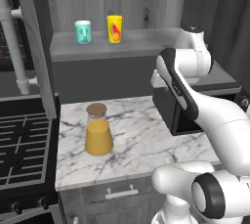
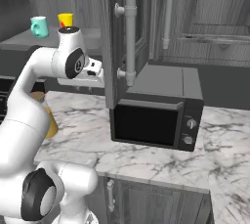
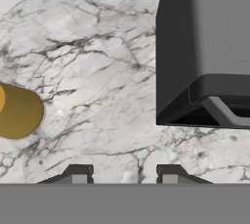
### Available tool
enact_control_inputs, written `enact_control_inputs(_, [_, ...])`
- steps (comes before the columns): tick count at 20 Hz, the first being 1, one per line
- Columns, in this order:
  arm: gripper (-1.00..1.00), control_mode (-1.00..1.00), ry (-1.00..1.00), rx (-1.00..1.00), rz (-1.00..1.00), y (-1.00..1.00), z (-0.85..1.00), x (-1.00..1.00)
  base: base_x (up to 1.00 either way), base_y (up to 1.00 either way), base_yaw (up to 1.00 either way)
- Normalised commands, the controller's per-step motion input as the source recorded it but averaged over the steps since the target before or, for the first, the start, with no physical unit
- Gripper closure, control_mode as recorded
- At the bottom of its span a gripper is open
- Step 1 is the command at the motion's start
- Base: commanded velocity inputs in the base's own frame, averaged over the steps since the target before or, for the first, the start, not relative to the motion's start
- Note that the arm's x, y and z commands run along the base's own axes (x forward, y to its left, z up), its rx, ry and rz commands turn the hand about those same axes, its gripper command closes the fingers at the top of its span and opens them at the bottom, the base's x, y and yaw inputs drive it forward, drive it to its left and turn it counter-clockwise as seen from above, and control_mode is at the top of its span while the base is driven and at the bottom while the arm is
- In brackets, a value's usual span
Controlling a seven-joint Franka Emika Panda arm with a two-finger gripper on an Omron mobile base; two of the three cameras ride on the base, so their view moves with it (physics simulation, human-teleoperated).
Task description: There is a tray on the dining counter. Grab the cup, mug, and pitcher and place them on the tray. The pitcher may be placed next to the tray if it cannot fit the tray.
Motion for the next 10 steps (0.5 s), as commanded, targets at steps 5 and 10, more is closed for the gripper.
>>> enact_control_inputs(5, [-1.0,-1.0,-0.05,0.0,0.0,0.0,0.0,-0.15,0.0,0.0,0.0])
enact_control_inputs(10, [-1.0,-1.0,-0.06,0.0,0.0,0.06,0.0,-0.23,0.0,0.0,0.0])
